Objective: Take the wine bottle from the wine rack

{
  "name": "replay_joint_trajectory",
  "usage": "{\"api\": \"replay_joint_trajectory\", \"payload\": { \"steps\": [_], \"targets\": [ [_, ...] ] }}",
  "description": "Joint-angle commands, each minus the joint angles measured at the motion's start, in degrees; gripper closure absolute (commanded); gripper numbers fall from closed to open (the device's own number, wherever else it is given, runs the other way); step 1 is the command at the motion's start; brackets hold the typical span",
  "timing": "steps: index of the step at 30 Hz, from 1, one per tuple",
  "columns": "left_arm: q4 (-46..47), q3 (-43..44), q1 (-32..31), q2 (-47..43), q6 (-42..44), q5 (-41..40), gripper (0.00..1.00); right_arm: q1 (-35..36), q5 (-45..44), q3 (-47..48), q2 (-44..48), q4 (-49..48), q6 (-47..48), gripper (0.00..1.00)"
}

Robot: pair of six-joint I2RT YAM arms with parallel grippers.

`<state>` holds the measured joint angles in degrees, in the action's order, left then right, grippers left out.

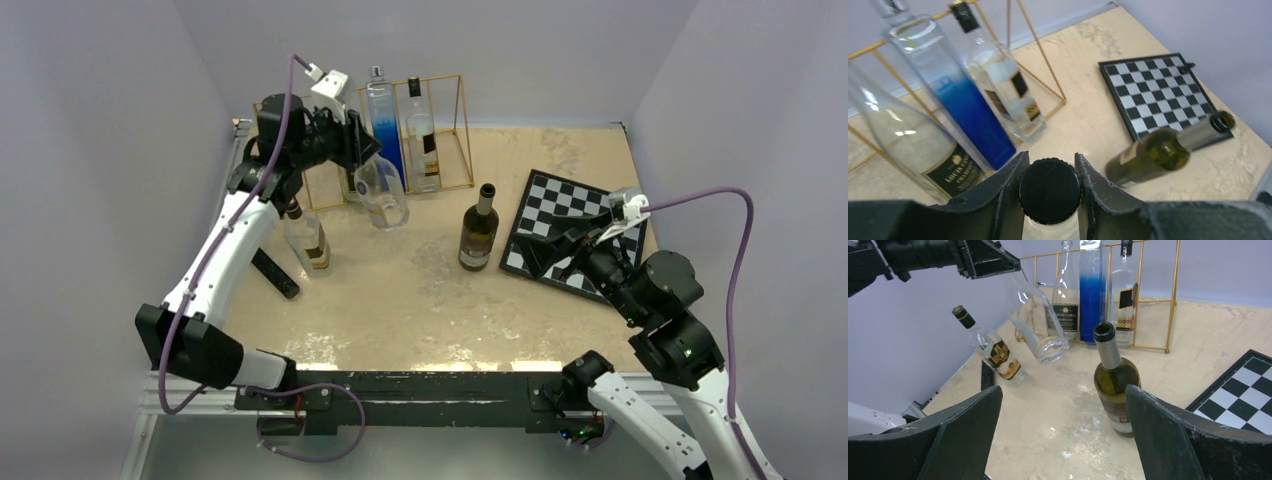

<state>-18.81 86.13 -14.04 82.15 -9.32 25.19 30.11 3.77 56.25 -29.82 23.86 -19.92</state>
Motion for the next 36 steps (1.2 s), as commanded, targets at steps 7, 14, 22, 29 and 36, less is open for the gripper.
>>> {"api": "replay_joint_trajectory", "payload": {
  "steps": [7,14,22,29,36],
  "targets": [
    [11.8,-17.4,-12.9,-21.5,6.8,-4.3,1.0,0.2,-1.2,-2.3,2.2,-4.2,3.7,0.01],
    [6.9,-29.2,-14.9,-35.6,8.5,-7.3,1.0,0.2,-0.1,-3.4,2.9,-4.6,3.2,0.01],
    [2.1,-39.3,-14.9,-48.7,13.4,-11.1,1.0,0.3,0.0,-4.7,3.4,-5.6,2.8,0.01],
    [1.3,-44.9,-14.8,-53.4,13.9,-14.2,1.0,0.3,0.1,-4.4,2.9,-5.3,3.0,0.01],
    [1.8,-48.6,-14.9,-56.6,13.6,-15.6,1.0,0.3,0.0,-4.8,2.9,-5.9,3.6,0.01]
  ]
}}
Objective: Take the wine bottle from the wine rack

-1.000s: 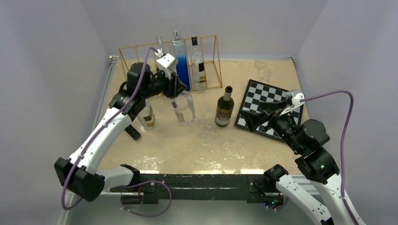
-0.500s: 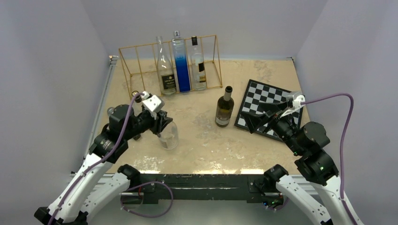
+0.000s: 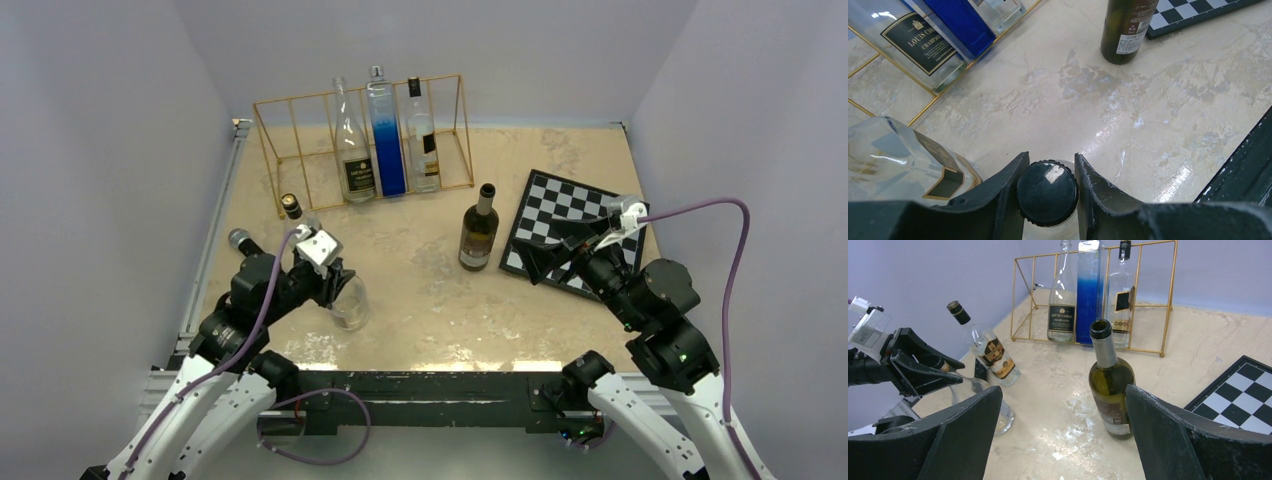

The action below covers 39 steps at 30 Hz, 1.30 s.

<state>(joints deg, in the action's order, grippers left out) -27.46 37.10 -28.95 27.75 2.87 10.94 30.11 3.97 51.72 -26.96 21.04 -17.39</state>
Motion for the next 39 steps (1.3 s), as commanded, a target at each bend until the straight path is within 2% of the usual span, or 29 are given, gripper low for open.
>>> {"api": "replay_joint_trajectory", "payload": {
  "steps": [1,7,16,18,20,26,29,33,39],
  "targets": [
    [10.3,0.4,0.0,-2.1,1.4,-1.4,1.0,0.2,-0.1,-0.3,-0.1,-3.2,1.0,0.01],
    [7.0,1.6,0.0,-2.2,1.0,-3.0,0.86,0.3,-0.1,0.0,-0.6,-3.2,1.0,0.01],
    [4.3,2.7,0.1,-5.2,0.4,-4.8,0.45,0.3,0.5,0.6,-1.5,-3.4,0.5,0.01],
    [4.3,3.3,0.0,-5.2,-0.6,-4.8,0.27,0.3,0.7,0.7,-1.8,-3.4,0.1,0.01],
    [4.4,4.1,0.1,-5.0,-1.4,-4.1,0.15,0.3,0.8,0.8,-2.1,-3.5,-0.3,0.01],
    [5.0,8.3,0.0,-4.2,-3.3,-3.3,0.07,0.2,0.4,3.3,-4.3,-2.7,-2.2,0.01],
    [7.9,11.1,0.1,-3.3,-6.8,-5.9,0.01,0.3,0.4,6.2,-6.9,-2.3,-3.2,0.03],
    [7.5,17.1,0.1,0.7,-8.1,-10.6,0.01,0.3,0.3,11.4,-11.8,-1.7,-3.5,0.03],
    [8.3,22.0,0.1,7.7,-3.6,-19.0,0.01,0.3,-0.7,21.0,-21.9,-2.1,-1.2,0.03]
  ]
}}
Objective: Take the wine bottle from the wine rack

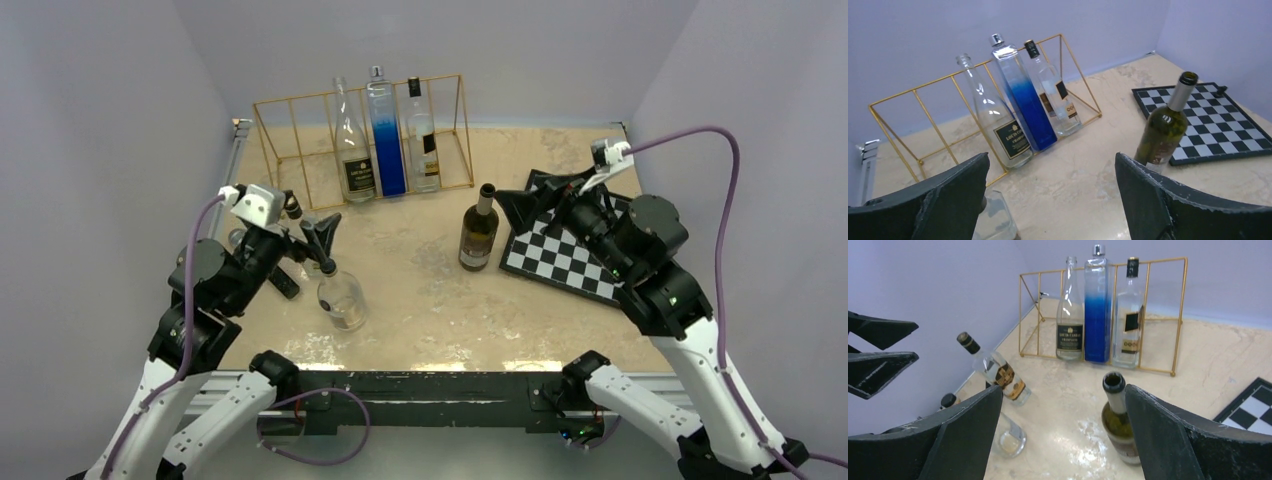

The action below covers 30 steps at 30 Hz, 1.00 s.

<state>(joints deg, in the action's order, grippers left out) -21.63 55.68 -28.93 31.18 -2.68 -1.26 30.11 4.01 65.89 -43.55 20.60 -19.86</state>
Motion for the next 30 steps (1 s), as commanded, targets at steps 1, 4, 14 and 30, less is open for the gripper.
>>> {"api": "replay_joint_trajectory", "payload": {
  "steps": [1,4,14,30],
  "targets": [
    [3.8,3.5,0.1,5.0,2.4,-8.0,0.01,0.3,-1.0,9.6,-7.2,-1.5,1.8,0.03],
    [4.9,4.3,0.2,7.4,4.2,-13.4,0.01,0.3,-2.3,15.8,-13.5,-1.3,3.5,0.03],
    [6.6,1.5,2.7,3.6,-4.4,-2.5,0.01,0.2,-2.9,39.0,-41.9,-2.5,12.0,0.04],
    [10.9,-6.1,2.7,-4.5,-4.4,-1.9,0.01,0.2,-11.0,70.5,-81.8,1.0,14.5,0.09]
  ]
}}
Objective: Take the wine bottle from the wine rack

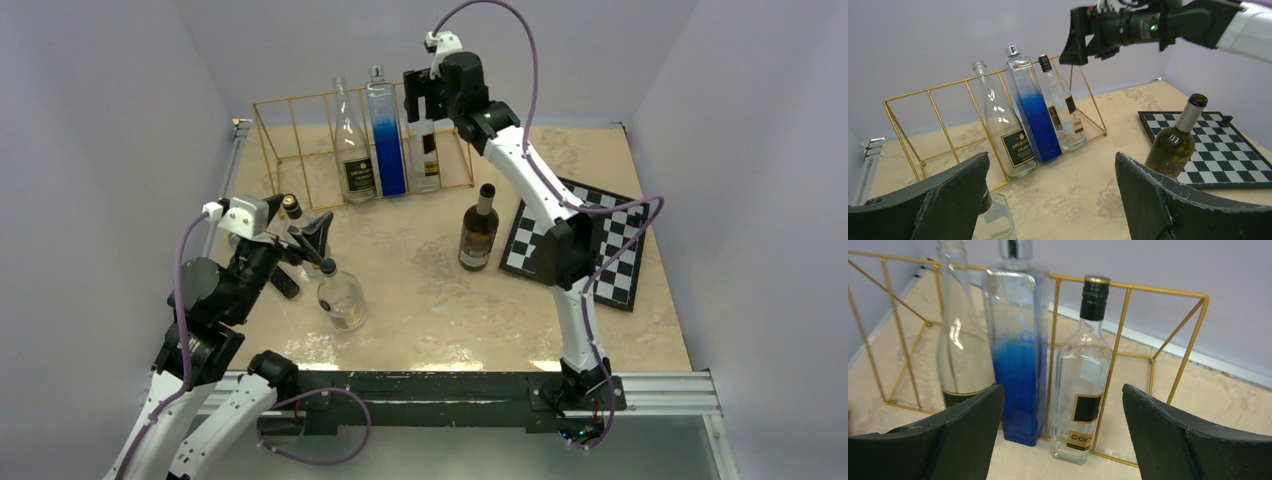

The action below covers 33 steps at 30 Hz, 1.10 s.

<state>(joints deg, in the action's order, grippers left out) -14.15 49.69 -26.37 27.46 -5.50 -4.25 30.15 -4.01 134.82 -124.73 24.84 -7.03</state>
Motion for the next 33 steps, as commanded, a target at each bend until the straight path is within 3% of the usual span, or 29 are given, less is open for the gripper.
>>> {"api": "replay_joint_trajectory", "payload": {
  "steps": [1,12,33],
  "targets": [
    [3.4,-0.3,0.2,-0.9,-1.8,1.1,0.01,0.2,-2.8,1.2,-1.4,-3.3,1.9,0.09],
    [3.3,-0.3,0.2,-1.3,-1.5,1.5,0.01,-0.8,-0.1,1.5,-7.4,-5.4,2.3,0.04],
    [3.7,-0.5,0.3,-0.1,-1.1,2.1,0.01,-2.0,1.9,5.0,-14.1,-7.4,1.9,0.06]
  ]
}}
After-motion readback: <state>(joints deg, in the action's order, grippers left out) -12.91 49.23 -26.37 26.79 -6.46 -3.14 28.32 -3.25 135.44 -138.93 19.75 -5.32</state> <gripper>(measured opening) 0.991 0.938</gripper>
